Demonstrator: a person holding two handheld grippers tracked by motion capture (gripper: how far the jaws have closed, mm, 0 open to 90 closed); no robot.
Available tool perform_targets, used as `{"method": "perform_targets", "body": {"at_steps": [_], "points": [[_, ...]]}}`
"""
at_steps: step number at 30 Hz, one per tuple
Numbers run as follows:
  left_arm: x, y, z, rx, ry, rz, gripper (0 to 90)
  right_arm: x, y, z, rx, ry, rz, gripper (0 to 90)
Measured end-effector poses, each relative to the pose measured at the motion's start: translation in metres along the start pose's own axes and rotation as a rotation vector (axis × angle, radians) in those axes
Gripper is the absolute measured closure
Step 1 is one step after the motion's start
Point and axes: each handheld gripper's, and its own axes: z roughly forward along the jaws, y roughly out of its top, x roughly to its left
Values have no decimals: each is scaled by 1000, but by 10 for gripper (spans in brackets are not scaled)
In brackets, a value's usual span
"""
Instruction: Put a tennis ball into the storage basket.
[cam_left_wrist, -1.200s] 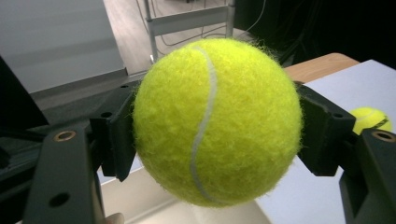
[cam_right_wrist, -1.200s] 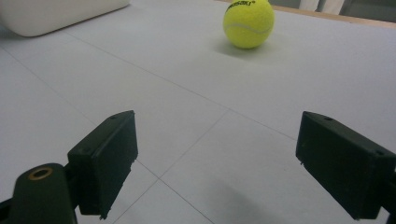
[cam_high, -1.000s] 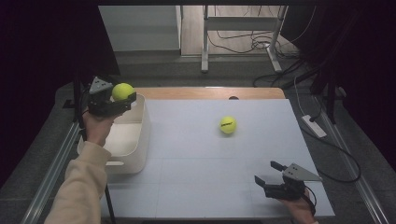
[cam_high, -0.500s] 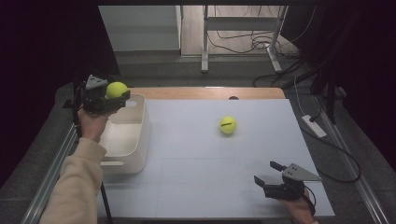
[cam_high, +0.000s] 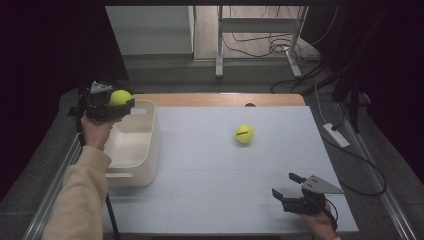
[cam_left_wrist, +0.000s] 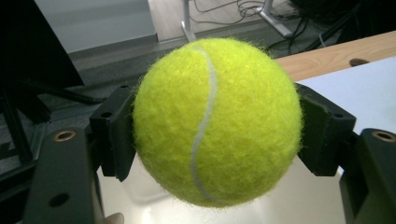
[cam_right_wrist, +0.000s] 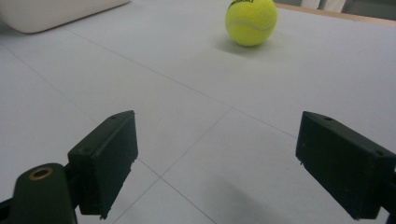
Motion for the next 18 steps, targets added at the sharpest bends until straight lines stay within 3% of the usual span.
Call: {"method": "perform_targets", "body": {"at_steps": [18], "points": [[13,-4,19,103,42,-16,264,0,-1,1,5,0,1,127]]}}
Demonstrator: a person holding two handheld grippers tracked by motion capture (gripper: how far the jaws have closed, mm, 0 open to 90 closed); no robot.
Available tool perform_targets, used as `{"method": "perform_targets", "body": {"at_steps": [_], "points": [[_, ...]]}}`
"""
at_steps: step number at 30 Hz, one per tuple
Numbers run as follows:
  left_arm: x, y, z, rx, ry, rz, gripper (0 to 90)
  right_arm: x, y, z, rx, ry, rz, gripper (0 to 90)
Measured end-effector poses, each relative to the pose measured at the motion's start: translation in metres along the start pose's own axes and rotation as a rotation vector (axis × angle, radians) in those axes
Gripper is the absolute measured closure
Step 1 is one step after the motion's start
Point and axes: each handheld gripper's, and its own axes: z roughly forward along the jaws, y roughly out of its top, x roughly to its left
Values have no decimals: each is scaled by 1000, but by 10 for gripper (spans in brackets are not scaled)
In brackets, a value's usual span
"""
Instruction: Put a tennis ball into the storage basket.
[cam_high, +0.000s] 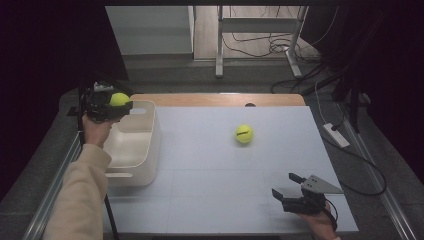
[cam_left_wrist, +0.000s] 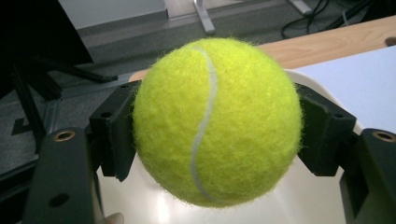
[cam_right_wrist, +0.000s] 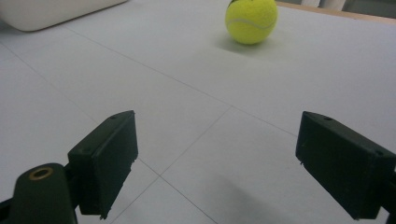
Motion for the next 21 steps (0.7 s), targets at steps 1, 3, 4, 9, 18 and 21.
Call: {"method": "perform_targets", "body": {"at_steps": [1,3,4,9,18,21], "points": [[1,0,1,10,2,-2,264,0,0,0,0,0,-1,127],[3,-1,3,27,7,-3,264,0,0,0,1,0,-3,127],[4,-1,4,38,11,-2,264,0,0,0,1,0,-3,127],[7,-4,8,76,21,3,264,0,0,0,2,0,-5,127],[8,-8,14,129,21,16,263,0,0,1,4,1,-6,127],[8,-8,14,131,16,16,262,0,-1,1,5,3,-6,127]]}}
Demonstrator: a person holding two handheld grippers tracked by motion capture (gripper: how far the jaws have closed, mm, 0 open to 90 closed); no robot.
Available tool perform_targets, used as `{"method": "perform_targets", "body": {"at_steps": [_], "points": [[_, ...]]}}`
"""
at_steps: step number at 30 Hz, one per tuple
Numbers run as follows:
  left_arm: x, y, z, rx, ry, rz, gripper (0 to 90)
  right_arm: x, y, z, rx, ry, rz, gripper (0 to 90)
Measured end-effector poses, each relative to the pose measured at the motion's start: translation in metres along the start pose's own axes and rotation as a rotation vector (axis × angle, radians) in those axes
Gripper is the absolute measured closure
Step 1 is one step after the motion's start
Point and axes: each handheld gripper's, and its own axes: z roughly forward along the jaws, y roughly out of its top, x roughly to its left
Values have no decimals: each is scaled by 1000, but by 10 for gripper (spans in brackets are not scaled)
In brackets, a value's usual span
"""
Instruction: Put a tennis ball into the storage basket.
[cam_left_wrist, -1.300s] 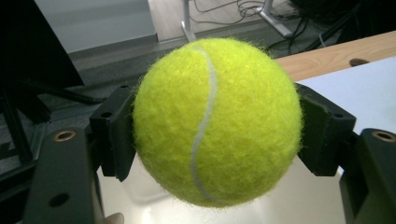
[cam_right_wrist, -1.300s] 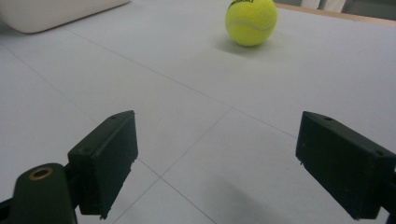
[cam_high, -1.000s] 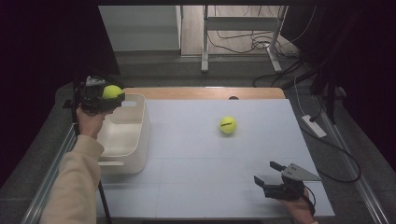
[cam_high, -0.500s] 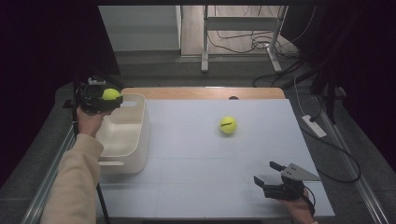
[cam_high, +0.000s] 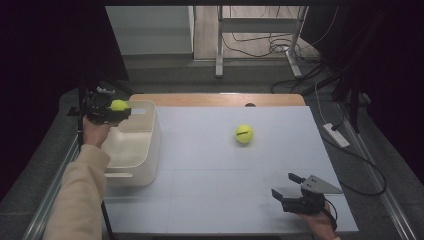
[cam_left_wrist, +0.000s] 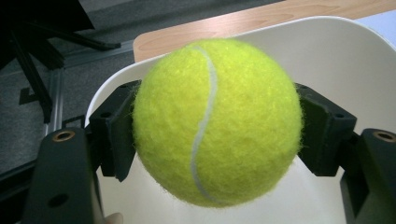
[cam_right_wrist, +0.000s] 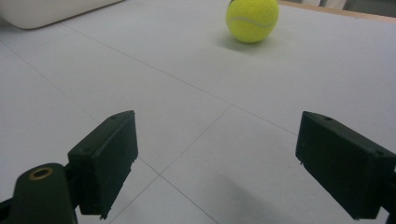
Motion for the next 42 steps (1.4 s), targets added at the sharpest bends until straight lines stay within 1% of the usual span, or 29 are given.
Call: {"method": "perform_targets", "body": {"at_steps": [9,16,17,18,19,20,21,22,23,26,28,31,35,38,42], "points": [[-1,1,-1,-3,-8,0,261,0,0,0,1,1,-1,127],[-1,1,-3,-11,-5,-10,254,0,0,0,-1,3,0,127],[-1,1,-3,-15,-2,-15,246,0,0,0,1,2,-1,127],[0,2,-5,-34,0,-28,224,0,0,0,2,2,-1,127],[0,3,-7,-47,-6,-37,176,0,0,0,1,2,-1,127],[0,4,-10,-60,-14,-45,152,0,0,0,1,3,-1,127],[0,4,-10,-60,-14,-45,118,0,0,0,1,3,-1,127],[-1,4,-13,-72,-10,-44,118,0,0,0,2,3,-1,127],[-2,5,-15,-85,-13,-46,96,0,0,1,0,5,0,127],[-4,5,-21,-116,-44,-46,81,0,0,0,-1,5,-1,127],[-4,5,-24,-125,-66,-50,76,0,0,0,-1,6,0,127],[-4,3,-30,-146,-108,-58,68,0,0,0,-1,6,-1,127],[-6,0,-38,-180,-147,-53,67,0,0,1,-1,6,4,127],[-11,-2,-43,-195,-180,-35,64,0,0,1,0,5,7,127],[-21,-5,-48,-215,-219,-4,64,0,1,2,-2,11,7,127]]}}
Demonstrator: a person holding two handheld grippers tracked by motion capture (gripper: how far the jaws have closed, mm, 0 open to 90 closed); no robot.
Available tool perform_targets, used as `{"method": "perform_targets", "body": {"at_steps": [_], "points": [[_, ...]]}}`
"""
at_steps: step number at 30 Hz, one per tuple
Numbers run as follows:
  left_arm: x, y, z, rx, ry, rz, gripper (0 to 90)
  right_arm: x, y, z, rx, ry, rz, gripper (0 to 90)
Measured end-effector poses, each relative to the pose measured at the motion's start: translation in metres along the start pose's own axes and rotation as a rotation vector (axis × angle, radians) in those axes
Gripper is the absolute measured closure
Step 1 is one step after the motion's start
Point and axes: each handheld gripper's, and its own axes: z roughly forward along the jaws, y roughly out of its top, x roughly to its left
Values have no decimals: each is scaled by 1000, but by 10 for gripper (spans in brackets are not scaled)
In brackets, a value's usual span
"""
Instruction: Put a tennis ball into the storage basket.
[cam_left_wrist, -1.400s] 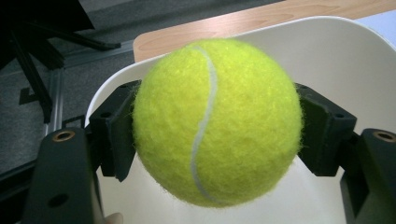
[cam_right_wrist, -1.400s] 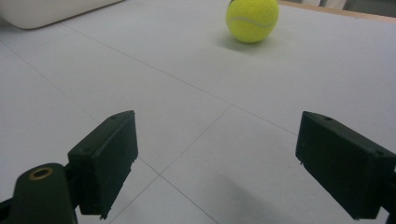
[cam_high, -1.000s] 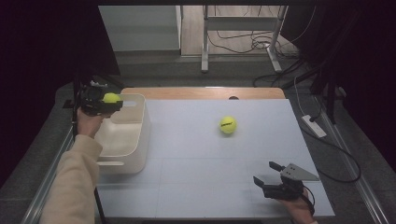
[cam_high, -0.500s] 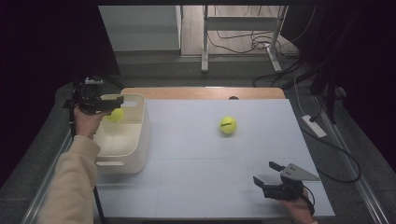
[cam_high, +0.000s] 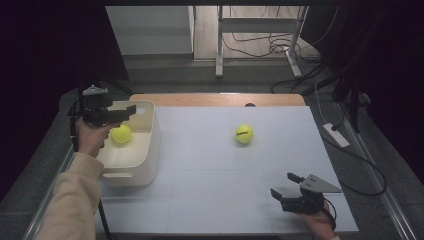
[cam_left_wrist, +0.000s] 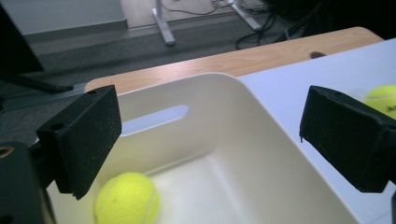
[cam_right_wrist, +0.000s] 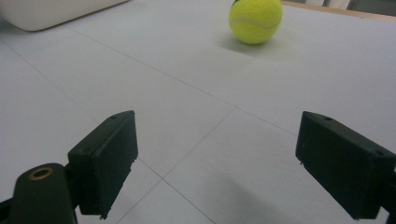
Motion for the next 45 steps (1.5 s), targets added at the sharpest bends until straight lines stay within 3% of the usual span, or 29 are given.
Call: {"method": "perform_targets", "body": {"at_steps": [5,19,39,45], "points": [[-10,-2,-3,-19,-52,11,65,-1,1,2,-3,3,7,127],[-36,1,-8,-71,-148,52,64,-3,0,-2,-10,-6,20,127],[-67,-3,-13,-128,-253,112,67,-1,-2,-8,-26,-8,20,127],[-79,-4,-10,-121,-280,141,67,-1,-2,-7,-24,-11,17,127]]}}
